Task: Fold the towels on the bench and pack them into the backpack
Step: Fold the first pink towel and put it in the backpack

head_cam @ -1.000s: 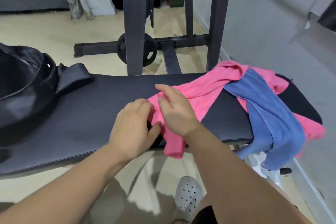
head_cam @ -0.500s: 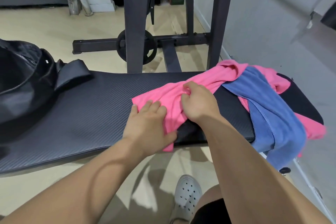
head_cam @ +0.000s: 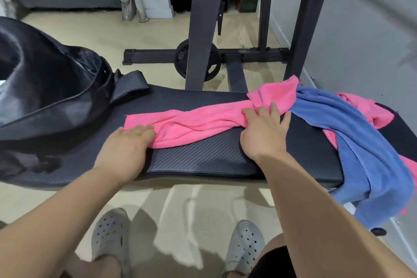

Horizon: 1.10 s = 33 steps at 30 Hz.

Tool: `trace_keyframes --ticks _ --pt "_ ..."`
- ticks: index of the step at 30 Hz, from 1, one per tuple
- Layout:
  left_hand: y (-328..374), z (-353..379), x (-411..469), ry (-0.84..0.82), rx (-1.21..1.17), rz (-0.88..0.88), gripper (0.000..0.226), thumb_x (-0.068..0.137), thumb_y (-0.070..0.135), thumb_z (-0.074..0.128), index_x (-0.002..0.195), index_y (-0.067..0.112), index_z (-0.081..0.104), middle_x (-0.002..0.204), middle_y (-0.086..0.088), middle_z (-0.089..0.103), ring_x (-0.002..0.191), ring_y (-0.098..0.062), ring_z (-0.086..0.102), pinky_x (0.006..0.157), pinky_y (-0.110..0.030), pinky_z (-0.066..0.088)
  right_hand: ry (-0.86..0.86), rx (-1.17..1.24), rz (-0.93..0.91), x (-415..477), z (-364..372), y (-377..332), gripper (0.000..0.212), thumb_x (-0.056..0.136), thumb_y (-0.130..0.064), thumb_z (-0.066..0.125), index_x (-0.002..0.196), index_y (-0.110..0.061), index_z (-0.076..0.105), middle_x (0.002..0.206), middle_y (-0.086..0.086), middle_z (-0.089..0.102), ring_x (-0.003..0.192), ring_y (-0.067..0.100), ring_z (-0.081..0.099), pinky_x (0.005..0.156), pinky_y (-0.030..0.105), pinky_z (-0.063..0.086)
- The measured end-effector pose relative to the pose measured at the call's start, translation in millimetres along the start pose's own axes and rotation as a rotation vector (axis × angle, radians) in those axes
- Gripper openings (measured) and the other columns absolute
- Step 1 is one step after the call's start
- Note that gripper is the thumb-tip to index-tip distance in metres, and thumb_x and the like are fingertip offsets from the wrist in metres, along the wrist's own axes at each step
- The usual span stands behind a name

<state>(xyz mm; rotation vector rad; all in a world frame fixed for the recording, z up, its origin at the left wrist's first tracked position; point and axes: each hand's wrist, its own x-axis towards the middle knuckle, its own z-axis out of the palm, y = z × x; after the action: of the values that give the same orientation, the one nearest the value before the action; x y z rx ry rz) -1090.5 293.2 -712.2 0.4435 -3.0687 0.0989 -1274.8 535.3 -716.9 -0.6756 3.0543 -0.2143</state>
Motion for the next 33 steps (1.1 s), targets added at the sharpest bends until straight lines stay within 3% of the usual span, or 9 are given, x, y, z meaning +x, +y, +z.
trace_keyframes --ticks 4,10,15,17,19,21,25,29,33 --pt "-8.7 -10.1 -4.0 -0.075 0.014 -0.065 0.053 0.077 -0.002 0.047 0.125 0.021 0.056 0.132 -0.003 0.063 0.118 -0.029 0.059 0.103 -0.052 0.041 0.066 -0.006 0.018 3.9 -2.9 2.9 0.037 0.089 -0.018 0.053 0.121 -0.025 0.068 0.118 0.003 0.065 0.127 0.032 0.042 0.116 0.053 0.021" --pt "26.2 -19.6 3.0 -0.046 -0.203 -0.1 0.073 0.07 0.039 0.051 0.141 0.019 0.049 0.136 -0.006 0.059 0.126 -0.032 0.052 0.108 -0.052 0.038 0.248 0.284 -0.12 -4.9 -19.0 -7.7 0.017 0.092 -0.026 0.06 0.093 -0.022 0.077 0.082 -0.004 0.065 0.102 0.03 0.05 0.087 0.04 0.031" --pt "41.0 -4.6 18.8 -0.152 -0.264 -0.081 0.086 0.08 0.061 0.05 0.155 0.027 0.029 0.163 -0.003 0.028 0.145 -0.032 0.032 0.116 -0.055 0.029 -0.053 0.256 -0.268 -19.5 -19.9 -14.6 0.036 0.096 -0.049 0.057 0.074 -0.022 0.065 0.075 -0.009 0.066 0.087 0.026 0.054 0.08 0.037 0.044" --pt "45.0 -0.3 22.5 -0.17 -0.209 -0.094 0.077 0.089 0.056 0.052 0.156 0.027 0.028 0.157 -0.003 0.036 0.139 -0.033 0.038 0.112 -0.054 0.034 -0.074 0.262 -0.227 -23.0 -18.2 -15.6 0.045 0.095 -0.059 0.051 0.076 -0.022 0.069 0.081 -0.005 0.069 0.086 0.025 0.057 0.078 0.038 0.048" --pt "45.9 -0.5 24.5 -0.088 -0.171 -0.099 0.059 0.094 0.037 0.054 0.15 0.023 0.04 0.136 -0.008 0.054 0.122 -0.036 0.049 0.099 -0.051 0.044 -0.019 0.247 -0.181 -23.4 -18.6 -11.8 0.045 0.098 -0.056 0.047 0.079 -0.022 0.069 0.088 0.002 0.065 0.089 0.029 0.057 0.077 0.04 0.047" --pt "42.7 -2.4 26.3 0.015 -0.191 -0.075 0.046 0.088 0.016 0.055 0.133 0.021 0.058 0.111 -0.011 0.062 0.104 -0.039 0.057 0.086 -0.05 0.049 0.004 0.208 -0.099 -20.9 -19.0 -2.7 0.032 0.097 -0.047 0.053 0.103 -0.022 0.072 0.106 0.007 0.059 0.099 0.033 0.057 0.083 0.042 0.049" --pt "34.7 -7.5 22.3 0.123 -0.199 0.055 0.038 0.066 -0.004 0.055 0.095 0.017 0.069 0.083 -0.008 0.056 0.079 -0.036 0.056 0.065 -0.046 0.05 -0.081 0.136 0.08 -17.7 -19.2 13.4 0.047 0.087 -0.046 0.067 0.132 -0.035 0.062 0.126 0.008 0.047 0.117 0.034 0.048 0.099 0.045 0.046" --pt "27.8 -13.1 14.2 0.241 -0.103 0.112 0.025 0.063 -0.006 0.053 0.078 0.013 0.06 0.074 -0.01 0.051 0.066 -0.033 0.049 0.054 -0.044 0.043 -0.052 0.16 0.1 -16.9 -20.2 13.2 0.054 0.084 -0.027 0.067 0.136 -0.03 0.056 0.125 0.009 0.055 0.112 0.035 0.054 0.086 0.041 0.047" --pt "23.8 -8.0 4.4 0.266 -0.089 0.178 0.008 0.064 0.007 0.051 0.07 0.011 0.055 0.073 -0.011 0.051 0.064 -0.034 0.049 0.052 -0.044 0.042 0.041 0.209 0.149 -17.7 -22.4 12.4 0.025 0.083 -0.018 0.062 0.108 -0.017 0.068 0.112 0.008 0.06 0.091 0.033 0.059 0.069 0.033 0.04"
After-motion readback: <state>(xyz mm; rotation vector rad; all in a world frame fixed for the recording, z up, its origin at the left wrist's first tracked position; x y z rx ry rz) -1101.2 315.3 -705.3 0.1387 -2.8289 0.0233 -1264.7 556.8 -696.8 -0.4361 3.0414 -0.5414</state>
